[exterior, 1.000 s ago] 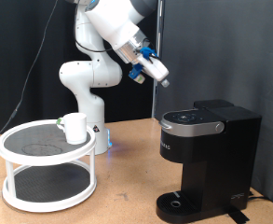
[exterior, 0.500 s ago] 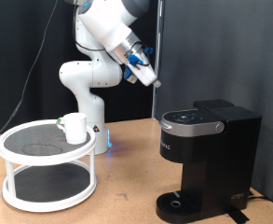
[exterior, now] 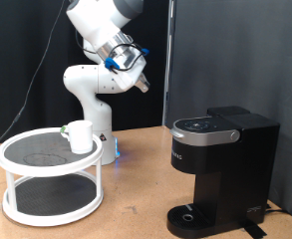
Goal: Make a cup of coffee with the keurig machine
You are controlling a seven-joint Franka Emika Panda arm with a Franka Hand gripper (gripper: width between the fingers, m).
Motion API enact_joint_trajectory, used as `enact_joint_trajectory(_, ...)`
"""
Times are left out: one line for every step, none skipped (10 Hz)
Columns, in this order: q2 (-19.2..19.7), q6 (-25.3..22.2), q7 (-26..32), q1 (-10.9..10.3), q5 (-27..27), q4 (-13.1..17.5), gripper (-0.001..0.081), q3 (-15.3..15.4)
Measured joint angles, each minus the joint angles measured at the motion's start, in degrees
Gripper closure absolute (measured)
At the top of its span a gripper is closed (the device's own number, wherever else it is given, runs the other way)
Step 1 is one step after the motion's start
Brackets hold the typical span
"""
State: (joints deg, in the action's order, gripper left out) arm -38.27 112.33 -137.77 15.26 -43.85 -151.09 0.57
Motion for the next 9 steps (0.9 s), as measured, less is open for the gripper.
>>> enact_joint_trajectory(-1.97, -0.72, 0.4, 0.3, 0.55, -1.12, 0.0806, -0.73)
enact_joint_trajectory(-1.89, -0.71, 0.37, 0.3, 0.54, -1.12, 0.0806, -0.66)
enact_joint_trajectory(-1.86, -0.71, -1.16, 0.41, 1.05, -1.25, 0.0806, -0.46)
enact_joint_trajectory(-1.99, -0.49, -3.76, 0.91, 2.16, -1.67, 0.0806, 0.04)
enact_joint_trajectory(-2.5, -0.44, -5.94, 1.82, 3.44, -2.58, 0.0806, 0.41)
enact_joint_trajectory(-3.79, -0.44, -7.01, 3.04, 4.6, -3.97, 0.0806, 0.35)
enact_joint_trajectory(-5.62, 0.0, -7.28, 4.55, 5.51, -5.67, 0.0806, 0.26)
enact_joint_trajectory(-7.57, 0.19, -7.25, 5.96, 6.7, -7.28, 0.0806, 0.05)
enact_joint_trajectory(-9.38, -0.28, -6.63, 7.19, 8.33, -8.51, 0.0806, -0.62)
